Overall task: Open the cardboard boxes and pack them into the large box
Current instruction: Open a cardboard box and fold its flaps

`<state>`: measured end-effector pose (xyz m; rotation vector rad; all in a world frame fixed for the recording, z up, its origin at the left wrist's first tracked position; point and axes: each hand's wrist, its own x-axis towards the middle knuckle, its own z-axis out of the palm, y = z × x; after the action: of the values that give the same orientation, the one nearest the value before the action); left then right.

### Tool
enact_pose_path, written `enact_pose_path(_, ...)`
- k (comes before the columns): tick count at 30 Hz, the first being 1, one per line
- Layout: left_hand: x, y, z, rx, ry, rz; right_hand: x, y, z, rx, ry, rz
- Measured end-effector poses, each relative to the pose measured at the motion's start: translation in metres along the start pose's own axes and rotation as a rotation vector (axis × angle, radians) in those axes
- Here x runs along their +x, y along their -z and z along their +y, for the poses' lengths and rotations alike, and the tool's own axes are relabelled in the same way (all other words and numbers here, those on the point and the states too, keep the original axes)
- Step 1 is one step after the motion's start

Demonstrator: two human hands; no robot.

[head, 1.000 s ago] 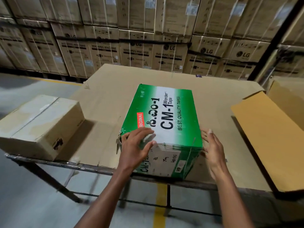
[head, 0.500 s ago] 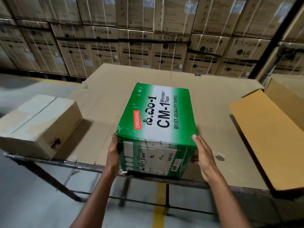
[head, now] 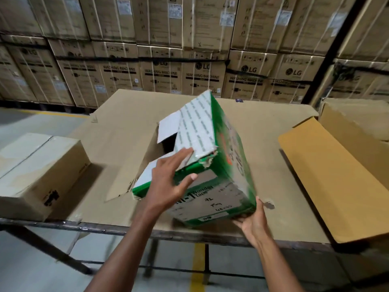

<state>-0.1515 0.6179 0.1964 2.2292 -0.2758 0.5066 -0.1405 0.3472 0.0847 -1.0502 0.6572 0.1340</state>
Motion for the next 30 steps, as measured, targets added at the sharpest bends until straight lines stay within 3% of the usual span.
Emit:
enact_pose_path(4, 0.007, -0.029, 0.011, 0.222, -0.127, -0.127, 0.006, 0.019, -0.002, -0.061, 0.002, 0.164)
enact_pose_path(7, 0.007, -0.049, 0.018, 0.264, -0.114, -0.162, 0.013, 0.031, -0.010, -0.170, 0.013, 0.245)
enact_pose_path(10, 0.010, -0.060, 0.021, 0.347, -0.045, -0.212, 0.013, 0.034, -0.016, -0.249, 0.003, 0.250)
enact_pose_path(14, 0.012, -0.065, 0.025, 0.489, -0.083, -0.294, -0.008, 0.029, -0.032, -0.319, 0.072, 0.267)
enact_pose_path(18, 0.011, -0.069, 0.030, 0.533, -0.129, -0.332, -0.028, 0.024, -0.072, -0.303, 0.347, 0.306)
enact_pose_path(22, 0.021, -0.062, 0.031, 0.386, -0.049, -0.322, -0.064, 0.001, -0.123, -0.490, 0.890, 0.364)
enact_pose_path(24, 0.031, -0.055, 0.029, 0.358, -0.027, -0.289, -0.083, -0.023, -0.138, -0.564, 1.087, 0.253)
enact_pose_path(26, 0.044, -0.046, 0.023, 0.386, -0.011, -0.246, -0.092, -0.049, -0.139, -0.744, 1.140, 0.037)
enact_pose_path(28, 0.056, -0.038, 0.015, 0.422, 0.024, -0.225, -0.089, -0.072, -0.127, -1.074, 1.071, -0.172)
enact_pose_path(30, 0.063, -0.033, 0.007, 0.434, 0.088, -0.237, -0.082, -0.089, -0.111, -1.427, 0.909, -0.215)
